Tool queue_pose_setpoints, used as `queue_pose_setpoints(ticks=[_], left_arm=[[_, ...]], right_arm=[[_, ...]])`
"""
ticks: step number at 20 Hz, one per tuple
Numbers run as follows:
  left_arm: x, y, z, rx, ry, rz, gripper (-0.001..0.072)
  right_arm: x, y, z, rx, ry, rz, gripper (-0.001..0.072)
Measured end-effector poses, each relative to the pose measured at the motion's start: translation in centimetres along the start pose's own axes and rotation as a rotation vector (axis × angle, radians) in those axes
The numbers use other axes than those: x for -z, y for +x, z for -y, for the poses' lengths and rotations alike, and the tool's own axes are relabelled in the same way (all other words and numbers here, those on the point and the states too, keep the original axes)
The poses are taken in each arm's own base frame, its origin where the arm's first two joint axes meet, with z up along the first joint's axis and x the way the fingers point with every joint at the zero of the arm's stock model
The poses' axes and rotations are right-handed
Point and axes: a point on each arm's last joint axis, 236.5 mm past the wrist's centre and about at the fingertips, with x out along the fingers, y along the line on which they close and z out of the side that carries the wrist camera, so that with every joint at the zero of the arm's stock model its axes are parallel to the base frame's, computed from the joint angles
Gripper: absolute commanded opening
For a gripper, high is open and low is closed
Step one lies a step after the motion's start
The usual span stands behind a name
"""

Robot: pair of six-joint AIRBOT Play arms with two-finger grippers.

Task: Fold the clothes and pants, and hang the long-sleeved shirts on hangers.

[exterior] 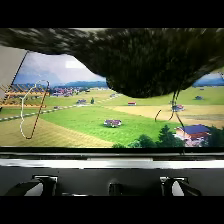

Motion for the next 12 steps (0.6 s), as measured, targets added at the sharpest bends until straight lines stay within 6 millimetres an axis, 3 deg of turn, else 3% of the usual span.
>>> queue_pose_setpoints(ticks=[3, 6, 9, 12], left_arm=[[-4.4, -8.8, 3.5, 0.053, 0.036, 0.185, 0.0022], [-6.3, -15.8, 6.1, 0.09, 0.073, 0.313, 0.0022], [-6.8, -19.0, 7.3, 0.11, 0.074, 0.371, 0.0021], [-6.4, -18.5, 6.8, 0.106, 0.037, 0.357, 0.0022]], right_arm=[[-4.6, -7.8, -6.0, -0.041, -0.131, 0.166, 0.0036], [-7.1, -13.5, -8.0, 0.004, -0.181, 0.292, 0.0037], [-8.5, -15.4, -7.5, 0.055, -0.161, 0.357, 0.0037], [-8.7, -13.1, -5.6, 0.077, -0.088, 0.346, 0.0037]])
